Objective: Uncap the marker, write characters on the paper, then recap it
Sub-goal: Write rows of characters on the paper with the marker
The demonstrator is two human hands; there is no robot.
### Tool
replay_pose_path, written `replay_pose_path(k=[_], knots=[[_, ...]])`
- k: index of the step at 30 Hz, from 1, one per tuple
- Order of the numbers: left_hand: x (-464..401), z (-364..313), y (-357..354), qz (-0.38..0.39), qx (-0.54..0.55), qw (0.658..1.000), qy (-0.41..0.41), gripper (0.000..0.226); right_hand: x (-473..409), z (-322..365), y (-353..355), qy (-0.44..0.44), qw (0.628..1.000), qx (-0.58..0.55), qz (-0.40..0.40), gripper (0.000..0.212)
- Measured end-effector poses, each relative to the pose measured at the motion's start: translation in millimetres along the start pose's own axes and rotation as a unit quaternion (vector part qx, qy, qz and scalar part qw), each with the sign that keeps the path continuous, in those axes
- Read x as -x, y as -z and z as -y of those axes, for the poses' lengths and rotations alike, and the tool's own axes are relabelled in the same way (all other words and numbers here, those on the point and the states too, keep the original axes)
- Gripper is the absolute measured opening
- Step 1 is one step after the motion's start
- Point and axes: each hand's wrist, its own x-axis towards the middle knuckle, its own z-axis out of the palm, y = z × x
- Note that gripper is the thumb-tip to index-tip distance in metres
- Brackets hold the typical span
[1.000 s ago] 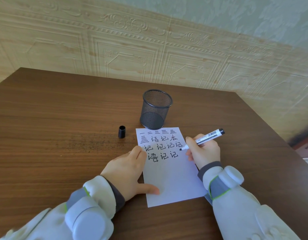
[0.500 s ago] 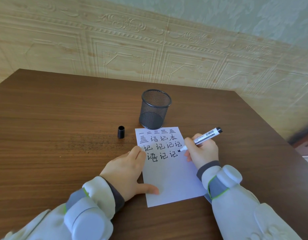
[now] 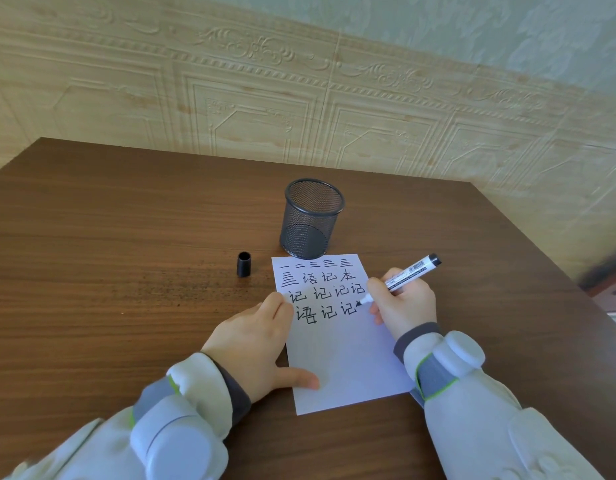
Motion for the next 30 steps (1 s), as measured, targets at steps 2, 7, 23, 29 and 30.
replay_pose_path(k=[2,7,23,29,30], knots=[[-0.1,0.0,0.3,-0.001,0.001,1.0,0.001,0.085,0.6,0.3,0.2,0.01,1.0,0.01,0.001,0.025],[0.1,-0.5,0.2,-0.003,0.004,1.0,0.0,0.082,1.3,1.4,0.7,0.022,1.0,0.017,0.012,0.028],[0.6,0.5,-0.5,-0.004,-0.006,1.0,-0.005,0.083,0.5,2.8,0.8,-0.006,0.999,-0.023,-0.028,0.02],[0.9,0.3,-0.3,-0.004,-0.009,1.0,-0.003,0.085,0.9,3.1,0.1,0.002,0.999,-0.011,-0.038,0.023],[0.1,-0.2,-0.4,-0.003,-0.009,1.0,-0.002,0.086,0.4,3.2,0.4,0.002,0.999,-0.009,-0.039,0.023]])
